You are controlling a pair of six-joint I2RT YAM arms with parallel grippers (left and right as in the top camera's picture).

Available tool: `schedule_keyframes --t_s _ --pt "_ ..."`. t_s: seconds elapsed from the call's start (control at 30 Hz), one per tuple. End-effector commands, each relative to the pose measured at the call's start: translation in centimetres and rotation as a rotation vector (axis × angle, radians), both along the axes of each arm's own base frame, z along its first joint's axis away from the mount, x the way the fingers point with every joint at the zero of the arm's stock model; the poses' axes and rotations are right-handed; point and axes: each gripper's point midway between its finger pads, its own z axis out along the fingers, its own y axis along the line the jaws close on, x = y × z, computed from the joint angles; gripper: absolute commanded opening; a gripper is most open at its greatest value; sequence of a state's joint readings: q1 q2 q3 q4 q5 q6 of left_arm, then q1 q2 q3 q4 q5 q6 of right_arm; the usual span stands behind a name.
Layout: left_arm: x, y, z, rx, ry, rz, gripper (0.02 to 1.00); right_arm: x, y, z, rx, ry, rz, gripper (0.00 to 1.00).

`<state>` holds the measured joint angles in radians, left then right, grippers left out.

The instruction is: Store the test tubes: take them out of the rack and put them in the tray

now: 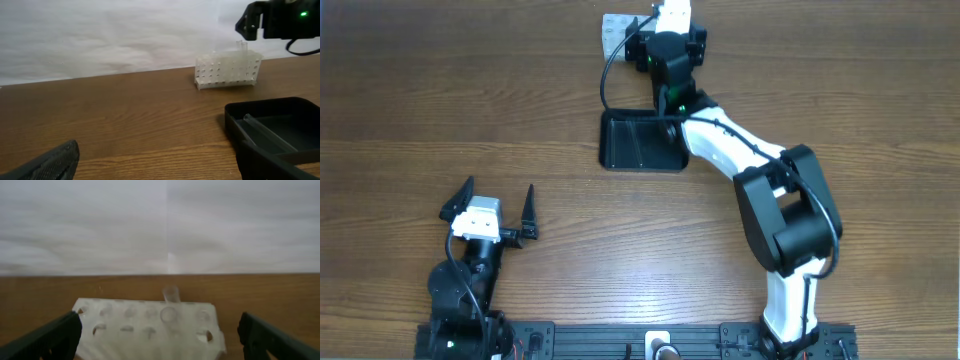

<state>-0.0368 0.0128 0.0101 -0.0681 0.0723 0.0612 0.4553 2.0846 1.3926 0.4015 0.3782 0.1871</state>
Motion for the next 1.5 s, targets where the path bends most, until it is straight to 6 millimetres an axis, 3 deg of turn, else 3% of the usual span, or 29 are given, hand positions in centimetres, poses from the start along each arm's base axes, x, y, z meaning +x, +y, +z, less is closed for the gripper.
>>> schedule_keyframes --t_s 0.03,0.53,0.9,1.27,1.5 --pt "0.0 0.0 -0.1 0.012 -0.001 -0.007 0.998 1.5 1.9 -0.2 0.035 0.019 0.048 0.993" --pt "0.0 0.0 -0.1 0.012 -0.002 -0.007 1.0 2.8 0.3 -3.6 0.02 0.079 -0.001 0.993" --pt "0.0 0.0 -0.1 0.012 -0.002 -0.007 1.0 3.6 0.1 -4.9 0.016 0.091 -0.01 0.958" --pt "0.0 0.0 -0.1 0.012 -0.002 -0.007 1.0 3.7 -0.5 -5.0 0.023 0.089 -0.039 0.809" --pt "0.0 0.0 -0.1 0.012 -0.001 -0.007 1.0 3.7 -0.6 -5.1 0.021 0.094 -0.04 0.621"
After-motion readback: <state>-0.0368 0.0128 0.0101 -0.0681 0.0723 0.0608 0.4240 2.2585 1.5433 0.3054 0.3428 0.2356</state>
